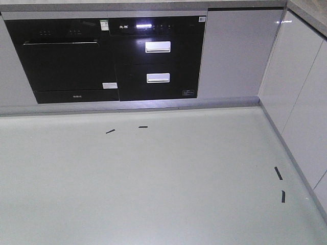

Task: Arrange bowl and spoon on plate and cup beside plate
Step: 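Drive the base toward the kitchen counter with both arms stowed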

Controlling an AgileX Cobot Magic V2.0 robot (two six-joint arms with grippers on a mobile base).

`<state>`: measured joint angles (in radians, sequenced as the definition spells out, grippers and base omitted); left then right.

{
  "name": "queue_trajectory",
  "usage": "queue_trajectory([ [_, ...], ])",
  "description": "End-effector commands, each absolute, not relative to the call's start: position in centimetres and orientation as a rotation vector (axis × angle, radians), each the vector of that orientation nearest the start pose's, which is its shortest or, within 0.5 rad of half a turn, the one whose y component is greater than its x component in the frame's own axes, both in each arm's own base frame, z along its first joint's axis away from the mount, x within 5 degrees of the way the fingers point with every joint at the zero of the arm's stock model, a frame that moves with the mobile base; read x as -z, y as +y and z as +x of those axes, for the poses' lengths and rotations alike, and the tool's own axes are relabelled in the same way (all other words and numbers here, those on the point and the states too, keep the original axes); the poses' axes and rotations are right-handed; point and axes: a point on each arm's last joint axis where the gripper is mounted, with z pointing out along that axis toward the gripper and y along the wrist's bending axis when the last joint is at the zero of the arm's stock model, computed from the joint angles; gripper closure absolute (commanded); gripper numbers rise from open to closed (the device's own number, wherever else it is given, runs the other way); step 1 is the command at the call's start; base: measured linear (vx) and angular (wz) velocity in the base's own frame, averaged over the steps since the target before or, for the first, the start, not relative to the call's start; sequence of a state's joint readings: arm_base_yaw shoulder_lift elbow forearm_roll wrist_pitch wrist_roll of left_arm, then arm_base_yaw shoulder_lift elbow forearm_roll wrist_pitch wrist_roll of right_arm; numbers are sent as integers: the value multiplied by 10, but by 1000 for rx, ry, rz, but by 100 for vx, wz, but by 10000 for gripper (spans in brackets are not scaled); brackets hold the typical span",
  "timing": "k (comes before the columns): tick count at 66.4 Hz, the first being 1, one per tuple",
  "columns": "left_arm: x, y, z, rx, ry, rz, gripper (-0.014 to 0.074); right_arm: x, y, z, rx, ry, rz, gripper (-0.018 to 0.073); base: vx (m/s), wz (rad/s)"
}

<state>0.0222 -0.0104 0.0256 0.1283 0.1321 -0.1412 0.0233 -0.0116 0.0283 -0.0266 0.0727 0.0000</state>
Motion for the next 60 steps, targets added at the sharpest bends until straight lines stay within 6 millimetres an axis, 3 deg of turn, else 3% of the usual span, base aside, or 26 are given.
queue_trajectory([
  [1, -202, 2, 56, -4, 1550, -45, 603, -204, 1, 56, 5, 1493, -41, 562, 0, 0],
  [60, -202, 2, 56, -4, 1550, -45, 603, -204, 1, 56, 5, 1493, -41, 562, 0, 0],
])
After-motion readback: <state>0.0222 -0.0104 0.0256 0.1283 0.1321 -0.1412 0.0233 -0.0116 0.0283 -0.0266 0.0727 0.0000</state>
